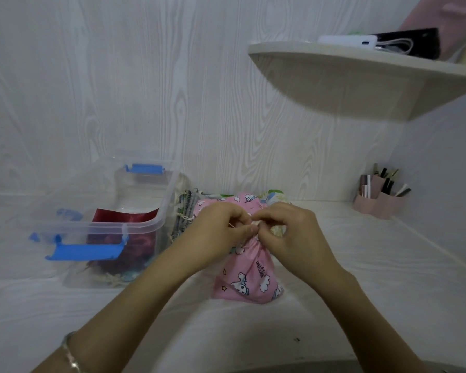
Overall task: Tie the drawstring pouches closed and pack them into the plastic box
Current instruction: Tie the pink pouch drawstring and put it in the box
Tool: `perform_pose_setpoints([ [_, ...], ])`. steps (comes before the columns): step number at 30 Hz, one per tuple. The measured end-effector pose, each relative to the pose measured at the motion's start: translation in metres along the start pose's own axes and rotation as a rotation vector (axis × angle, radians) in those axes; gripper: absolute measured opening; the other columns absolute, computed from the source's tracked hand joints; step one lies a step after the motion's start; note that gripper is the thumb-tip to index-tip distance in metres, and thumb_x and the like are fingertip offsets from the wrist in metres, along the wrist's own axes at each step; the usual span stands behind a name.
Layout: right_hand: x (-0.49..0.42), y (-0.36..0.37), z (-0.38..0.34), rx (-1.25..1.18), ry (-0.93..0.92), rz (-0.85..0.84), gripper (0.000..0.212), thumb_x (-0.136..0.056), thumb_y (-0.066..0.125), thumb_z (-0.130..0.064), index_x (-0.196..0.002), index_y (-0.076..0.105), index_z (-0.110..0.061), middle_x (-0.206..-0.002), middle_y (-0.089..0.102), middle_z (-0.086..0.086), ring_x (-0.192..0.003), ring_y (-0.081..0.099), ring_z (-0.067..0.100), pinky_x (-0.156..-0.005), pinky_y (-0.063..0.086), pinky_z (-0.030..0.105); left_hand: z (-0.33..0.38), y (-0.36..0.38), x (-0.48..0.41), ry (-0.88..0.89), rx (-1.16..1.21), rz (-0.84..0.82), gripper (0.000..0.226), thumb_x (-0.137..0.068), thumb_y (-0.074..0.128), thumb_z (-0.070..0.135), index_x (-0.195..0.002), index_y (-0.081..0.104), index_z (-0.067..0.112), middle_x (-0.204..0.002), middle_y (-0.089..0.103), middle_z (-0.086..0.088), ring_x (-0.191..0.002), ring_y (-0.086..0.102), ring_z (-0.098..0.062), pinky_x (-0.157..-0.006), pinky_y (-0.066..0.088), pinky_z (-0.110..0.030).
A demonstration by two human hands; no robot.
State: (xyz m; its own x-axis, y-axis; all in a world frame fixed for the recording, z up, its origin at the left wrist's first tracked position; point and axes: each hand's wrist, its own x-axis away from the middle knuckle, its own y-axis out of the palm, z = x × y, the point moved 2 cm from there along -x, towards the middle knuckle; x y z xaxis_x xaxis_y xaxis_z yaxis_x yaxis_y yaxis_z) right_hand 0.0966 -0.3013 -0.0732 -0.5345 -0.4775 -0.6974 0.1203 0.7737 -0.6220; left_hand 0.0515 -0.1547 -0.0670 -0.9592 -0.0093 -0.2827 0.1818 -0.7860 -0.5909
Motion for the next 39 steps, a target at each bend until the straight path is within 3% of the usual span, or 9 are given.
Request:
perform_pose_setpoints([
  [8, -0.007, 0.004, 0.015, -0.397, 0.502, -0.111, 0.009, -0.072, 0.065, -0.01, -0.065, 0.067, -0.005, -0.075, 0.061, 0.009, -0.073, 0.058, 0.02, -0.072, 0.047, 0.034, 0.004, 0.001, 0.004, 0.039, -0.223, 0.094, 0.01, -0.088, 0.065, 0.03, -0.085, 0.066, 0.021, -0.067, 0.059, 0.011, -0.058, 0.052, 0.001, -0.058, 0.042, -0.015],
  [12, -0.006, 0.013, 0.023, -0.913, 0.823, -0.282, 0.028, -0.06, 0.06, -0.009, -0.085, 0.057, 0.003, -0.088, 0.047, 0.018, -0.085, 0.043, 0.027, -0.074, 0.042, 0.035, 0.01, 0.001, 0.006, 0.094, -0.32, 0.123, 0.006, -0.088, 0.064, 0.031, -0.085, 0.063, 0.026, -0.07, 0.056, 0.016, -0.067, 0.052, -0.002, -0.068, 0.045, -0.024],
  [14, -0.007, 0.012, 0.02, -1.26, 0.907, -0.381, 0.047, -0.055, 0.062, -0.008, -0.1, 0.057, 0.003, -0.096, 0.053, 0.02, -0.089, 0.05, 0.03, -0.085, 0.043, 0.034, 0.016, 0.001, 0.007, 0.132, -0.343, 0.134, 0.007, -0.089, 0.063, 0.033, -0.084, 0.061, 0.028, -0.07, 0.056, 0.016, -0.069, 0.052, -0.002, -0.07, 0.046, -0.025],
  [17, -0.005, 0.012, 0.019, -1.567, 0.904, -0.384, 0.038, -0.066, 0.052, 0.0, -0.102, 0.059, 0.007, -0.094, 0.064, 0.019, -0.087, 0.064, 0.025, -0.093, 0.048, 0.036, 0.019, 0.0, 0.007, 0.16, -0.31, 0.159, 0.01, -0.09, 0.061, 0.036, -0.084, 0.061, 0.028, -0.069, 0.057, 0.013, -0.067, 0.053, -0.001, -0.065, 0.042, -0.021],
  [20, -0.003, 0.013, 0.02, -1.204, 0.748, -0.223, 0.027, -0.079, 0.062, 0.001, -0.103, 0.063, 0.013, -0.099, 0.065, 0.023, -0.094, 0.061, 0.027, -0.089, 0.052, 0.032, 0.012, 0.0, 0.005, 0.091, -0.133, 0.153, 0.01, -0.092, 0.059, 0.03, -0.086, 0.064, 0.024, -0.071, 0.062, 0.007, -0.063, 0.055, -0.004, -0.062, 0.045, -0.022],
  [23, 0.0, 0.011, 0.012, -0.764, 0.569, -0.035, 0.012, -0.083, 0.07, -0.004, -0.095, 0.069, -0.002, -0.086, 0.073, 0.012, -0.077, 0.067, 0.018, -0.069, 0.054, 0.025, 0.003, 0.0, 0.002, 0.012, -0.034, 0.171, 0.011, -0.092, 0.06, 0.026, -0.084, 0.066, 0.021, -0.069, 0.062, 0.003, -0.06, 0.053, -0.008, -0.06, 0.044, -0.026],
  [28, 0.002, 0.006, 0.005, -0.286, 0.209, 0.152, 0.016, -0.078, 0.077, -0.008, -0.077, 0.062, -0.016, -0.079, 0.063, -0.001, -0.072, 0.06, 0.015, -0.069, 0.051, 0.028, -0.001, 0.002, 0.001, -0.107, 0.201, 0.109, 0.022, -0.092, 0.06, 0.022, -0.081, 0.068, 0.004, -0.062, 0.058, -0.002, -0.057, 0.051, -0.013, -0.058, 0.041, -0.026],
  [33, 0.005, 0.006, 0.004, -0.251, 0.166, 0.054, 0.013, -0.079, 0.068, -0.036, -0.086, 0.072, -0.025, -0.088, 0.066, -0.01, -0.087, 0.061, 0.008, -0.077, 0.05, 0.024, -0.004, 0.002, 0.0, -0.187, 0.397, 0.06, 0.026, -0.092, 0.061, 0.019, -0.067, 0.066, 0.017, -0.056, 0.055, 0.003, -0.054, 0.047, -0.011, -0.057, 0.039, -0.024],
  [39, 0.004, -0.005, 0.021, -0.381, 0.276, 0.058, 0.01, -0.085, 0.07, -0.009, -0.079, 0.074, -0.017, -0.079, 0.07, -0.002, -0.075, 0.063, 0.006, -0.072, 0.048, 0.019, -0.006, -0.005, 0.0, -0.094, 0.325, -0.033, 0.009, -0.09, 0.064, 0.015, -0.089, 0.073, 0.018, -0.073, 0.066, 0.0, -0.065, 0.057, -0.005, -0.067, 0.048, -0.019],
])
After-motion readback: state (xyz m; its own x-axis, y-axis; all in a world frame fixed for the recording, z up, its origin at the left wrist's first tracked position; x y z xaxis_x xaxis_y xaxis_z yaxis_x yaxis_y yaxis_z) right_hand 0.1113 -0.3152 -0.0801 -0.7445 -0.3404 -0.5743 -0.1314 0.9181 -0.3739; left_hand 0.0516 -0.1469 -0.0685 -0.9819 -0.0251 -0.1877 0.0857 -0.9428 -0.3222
